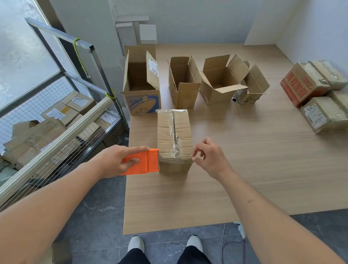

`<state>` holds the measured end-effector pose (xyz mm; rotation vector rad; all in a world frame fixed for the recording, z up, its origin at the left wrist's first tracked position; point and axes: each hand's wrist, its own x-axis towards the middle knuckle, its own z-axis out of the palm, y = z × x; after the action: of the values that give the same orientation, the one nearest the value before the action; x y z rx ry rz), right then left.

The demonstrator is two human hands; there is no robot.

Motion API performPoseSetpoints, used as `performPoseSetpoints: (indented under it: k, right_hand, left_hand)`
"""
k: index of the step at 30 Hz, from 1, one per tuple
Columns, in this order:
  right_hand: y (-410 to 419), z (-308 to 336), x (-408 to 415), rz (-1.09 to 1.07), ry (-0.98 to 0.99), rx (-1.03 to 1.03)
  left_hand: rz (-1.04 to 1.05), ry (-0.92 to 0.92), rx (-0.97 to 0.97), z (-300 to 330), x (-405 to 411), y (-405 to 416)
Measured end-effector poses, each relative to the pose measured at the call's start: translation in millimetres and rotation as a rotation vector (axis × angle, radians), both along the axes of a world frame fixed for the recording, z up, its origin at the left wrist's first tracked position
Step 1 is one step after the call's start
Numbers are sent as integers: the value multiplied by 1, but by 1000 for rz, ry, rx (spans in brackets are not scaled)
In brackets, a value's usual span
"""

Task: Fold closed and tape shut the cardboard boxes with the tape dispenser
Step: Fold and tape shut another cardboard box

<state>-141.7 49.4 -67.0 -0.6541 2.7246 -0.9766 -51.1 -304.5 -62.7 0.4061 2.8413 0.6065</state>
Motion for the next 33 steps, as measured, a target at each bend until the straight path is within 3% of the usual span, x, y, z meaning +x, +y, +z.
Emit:
performPoseSetpoints:
  k: [4,8,13,18,23,28,33]
  right_hand:
    - [-9,1,3,248,38,60]
    - [-12,-5,7,193,129,96]
    - [-27,1,8,122,160,285]
    - [-48,11,13,219,113,210]
    - [-60,0,24,114,209,145]
    - [-62,-6,24,97,239,208]
    - [-66,-7,24,90,226,262]
  left_hand:
    - [-14,2,8,-1,-5,6]
    - [0,-12,21,-4,-4,7]
    - [27,-8,69,-8,-6,19]
    - [57,-21,93,-10,-1,22]
    - [96,-49,139,-13,3,23]
    - [103,-129,189,-12,13,9]
    - [165,-165,119,-12,29,-22]
